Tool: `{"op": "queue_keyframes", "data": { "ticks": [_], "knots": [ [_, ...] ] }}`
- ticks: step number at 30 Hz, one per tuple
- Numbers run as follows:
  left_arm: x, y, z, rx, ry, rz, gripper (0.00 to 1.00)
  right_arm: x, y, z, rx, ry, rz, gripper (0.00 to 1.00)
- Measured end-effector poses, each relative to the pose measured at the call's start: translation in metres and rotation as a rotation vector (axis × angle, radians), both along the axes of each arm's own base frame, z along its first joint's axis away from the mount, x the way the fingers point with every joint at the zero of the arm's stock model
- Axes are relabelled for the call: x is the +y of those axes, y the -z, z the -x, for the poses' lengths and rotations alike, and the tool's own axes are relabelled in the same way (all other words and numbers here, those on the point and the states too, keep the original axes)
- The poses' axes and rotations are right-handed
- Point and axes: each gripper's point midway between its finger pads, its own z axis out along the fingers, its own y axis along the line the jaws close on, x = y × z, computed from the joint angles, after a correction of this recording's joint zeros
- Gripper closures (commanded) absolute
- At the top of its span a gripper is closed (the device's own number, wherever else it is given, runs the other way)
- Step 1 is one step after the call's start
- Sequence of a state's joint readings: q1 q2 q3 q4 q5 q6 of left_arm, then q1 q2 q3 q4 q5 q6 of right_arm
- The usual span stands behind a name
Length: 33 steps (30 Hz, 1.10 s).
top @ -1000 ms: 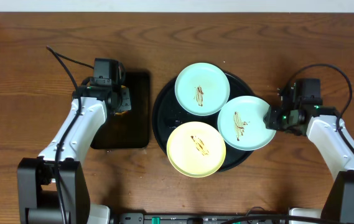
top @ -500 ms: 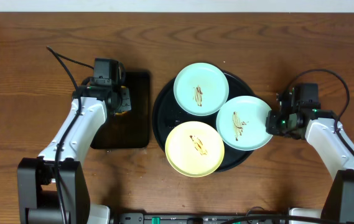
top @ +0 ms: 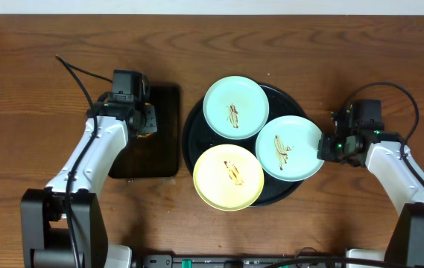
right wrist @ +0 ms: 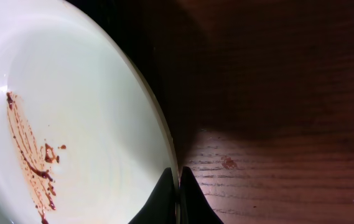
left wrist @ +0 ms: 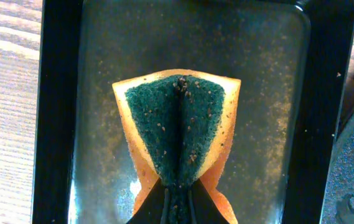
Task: Clean dirty plates on tray and stack at the side
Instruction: 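Lift the sponge with the left gripper while right holds the plate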
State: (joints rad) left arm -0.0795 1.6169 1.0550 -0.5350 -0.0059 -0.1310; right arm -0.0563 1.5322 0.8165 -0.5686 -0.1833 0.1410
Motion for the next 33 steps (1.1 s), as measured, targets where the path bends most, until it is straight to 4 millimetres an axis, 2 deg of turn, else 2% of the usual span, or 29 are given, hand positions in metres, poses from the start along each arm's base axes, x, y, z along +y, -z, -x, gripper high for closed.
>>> {"op": "queue_keyframes", "data": {
  "ticks": [16,21,27,30,33],
  "knots": [
    [-0.001,-0.007,-0.008,-0.044,0.0,0.004,0.93,0.0,0.0,0.0,0.0,0.0,0.0,0.99],
    [-0.002,-0.037,-0.023,-0.17,0.0,0.013,0.93,0.0,0.0,0.0,0.0,0.0,0.0,0.99],
    [-0.002,-0.098,-0.031,-0.367,0.0,0.029,0.93,0.0,0.0,0.0,0.0,0.0,0.0,0.99],
    [-0.002,-0.108,-0.03,-0.397,0.0,0.031,0.93,0.0,0.0,0.0,-0.001,0.0,0.0,0.99],
    [-0.002,-0.109,-0.029,-0.398,0.0,0.031,0.92,0.0,0.0,0.0,-0.001,0.0,0.0,0.99]
  ]
}}
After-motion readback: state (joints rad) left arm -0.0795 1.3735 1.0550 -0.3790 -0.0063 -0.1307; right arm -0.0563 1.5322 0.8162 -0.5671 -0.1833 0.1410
